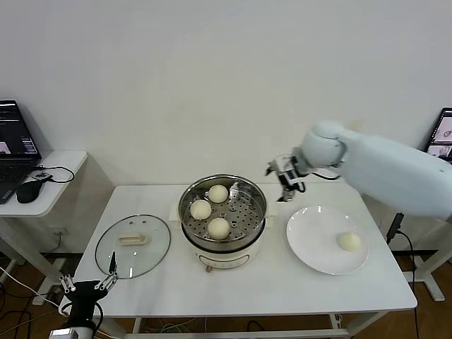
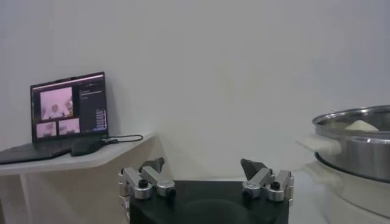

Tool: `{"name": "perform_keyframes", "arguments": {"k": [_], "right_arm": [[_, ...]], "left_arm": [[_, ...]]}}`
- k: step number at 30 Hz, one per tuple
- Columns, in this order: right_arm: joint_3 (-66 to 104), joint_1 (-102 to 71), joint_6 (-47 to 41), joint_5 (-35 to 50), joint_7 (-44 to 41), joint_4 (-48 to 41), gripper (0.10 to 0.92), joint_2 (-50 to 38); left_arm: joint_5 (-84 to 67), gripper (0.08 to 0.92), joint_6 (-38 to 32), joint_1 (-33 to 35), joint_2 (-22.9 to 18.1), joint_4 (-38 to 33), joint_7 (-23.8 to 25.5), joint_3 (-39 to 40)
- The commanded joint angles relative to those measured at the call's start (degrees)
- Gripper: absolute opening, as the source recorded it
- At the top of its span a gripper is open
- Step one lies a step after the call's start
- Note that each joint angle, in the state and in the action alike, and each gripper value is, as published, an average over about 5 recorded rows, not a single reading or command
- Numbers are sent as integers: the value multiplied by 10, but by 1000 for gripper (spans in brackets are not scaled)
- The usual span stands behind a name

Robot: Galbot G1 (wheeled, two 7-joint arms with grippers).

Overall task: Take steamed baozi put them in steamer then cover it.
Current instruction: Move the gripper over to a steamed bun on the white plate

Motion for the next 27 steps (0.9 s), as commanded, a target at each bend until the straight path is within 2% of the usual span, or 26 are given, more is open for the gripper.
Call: {"name": "perform_keyframes", "arguments": {"k": [1, 11, 27], "right_arm": [[86, -86, -10, -54, -40, -6, 823, -123], [234, -262, 80, -143, -91, -90, 823, -132], [356, -371, 133, -266, -75, -221, 823, -23]], "left_arm": [[2, 823, 2, -1, 1, 1, 0, 2], [12, 823, 6, 3, -1, 1, 1, 6], [15, 823, 7, 10, -5, 6, 1, -3]]}}
